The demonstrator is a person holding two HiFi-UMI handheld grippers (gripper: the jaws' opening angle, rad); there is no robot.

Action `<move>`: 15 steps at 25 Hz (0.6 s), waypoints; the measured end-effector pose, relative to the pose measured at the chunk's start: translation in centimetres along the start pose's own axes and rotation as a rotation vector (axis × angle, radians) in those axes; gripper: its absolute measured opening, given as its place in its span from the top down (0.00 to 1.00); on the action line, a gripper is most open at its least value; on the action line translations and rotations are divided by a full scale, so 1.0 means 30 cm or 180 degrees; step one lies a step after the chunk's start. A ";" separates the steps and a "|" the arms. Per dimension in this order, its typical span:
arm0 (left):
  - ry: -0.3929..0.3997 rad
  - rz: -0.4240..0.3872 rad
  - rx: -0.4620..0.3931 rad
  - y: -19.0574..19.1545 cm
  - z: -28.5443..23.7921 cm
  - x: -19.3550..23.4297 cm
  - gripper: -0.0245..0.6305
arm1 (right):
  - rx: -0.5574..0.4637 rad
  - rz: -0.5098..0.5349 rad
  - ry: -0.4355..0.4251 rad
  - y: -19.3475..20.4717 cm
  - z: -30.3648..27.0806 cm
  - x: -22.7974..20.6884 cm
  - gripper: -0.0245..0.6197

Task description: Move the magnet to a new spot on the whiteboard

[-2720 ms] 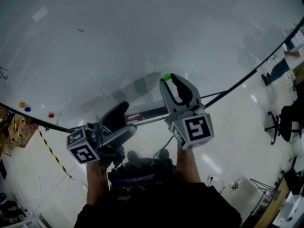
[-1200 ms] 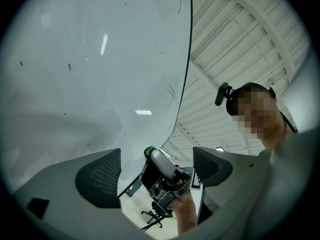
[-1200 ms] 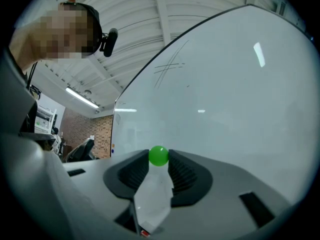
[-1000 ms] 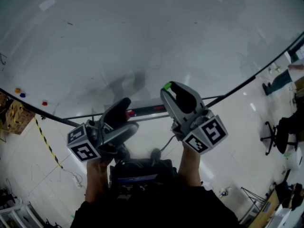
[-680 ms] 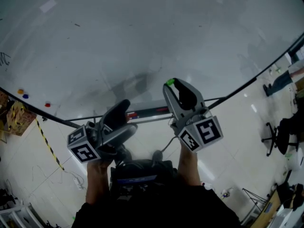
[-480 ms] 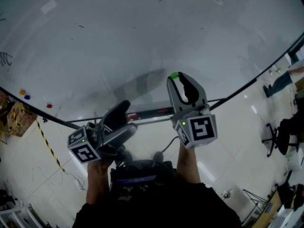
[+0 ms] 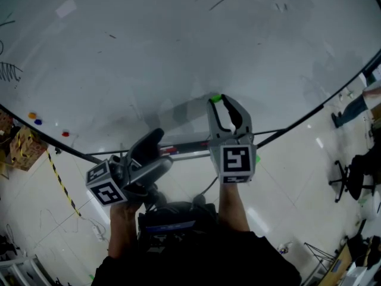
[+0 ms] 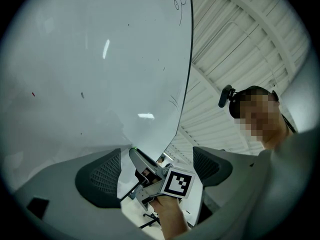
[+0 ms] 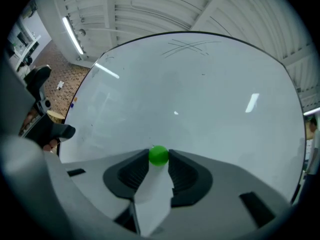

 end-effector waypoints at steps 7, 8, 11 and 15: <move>-0.0016 0.0007 0.0014 0.003 0.002 0.007 0.29 | -0.0072 0.0002 0.0157 0.018 -0.015 -0.011 0.73; -0.0017 0.0006 0.0018 0.003 0.003 0.007 0.29 | -0.0076 0.0012 0.0173 0.018 -0.014 -0.010 0.73; -0.0024 -0.0003 0.0024 0.003 0.006 0.010 0.29 | -0.0057 0.0018 0.0198 0.021 -0.011 -0.010 0.73; -0.0035 0.0000 0.0025 0.006 0.009 0.015 0.29 | -0.0077 -0.0043 0.0229 0.022 -0.007 -0.016 0.70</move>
Point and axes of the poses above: the fingertips, and each gripper's own axes: z backward along the fingers, x to its left, y out of its underside, the point moved 1 cm from there along z, backward along the fingers, and after that the axes turned 11 degrees about -x, right-handed, at the moved point
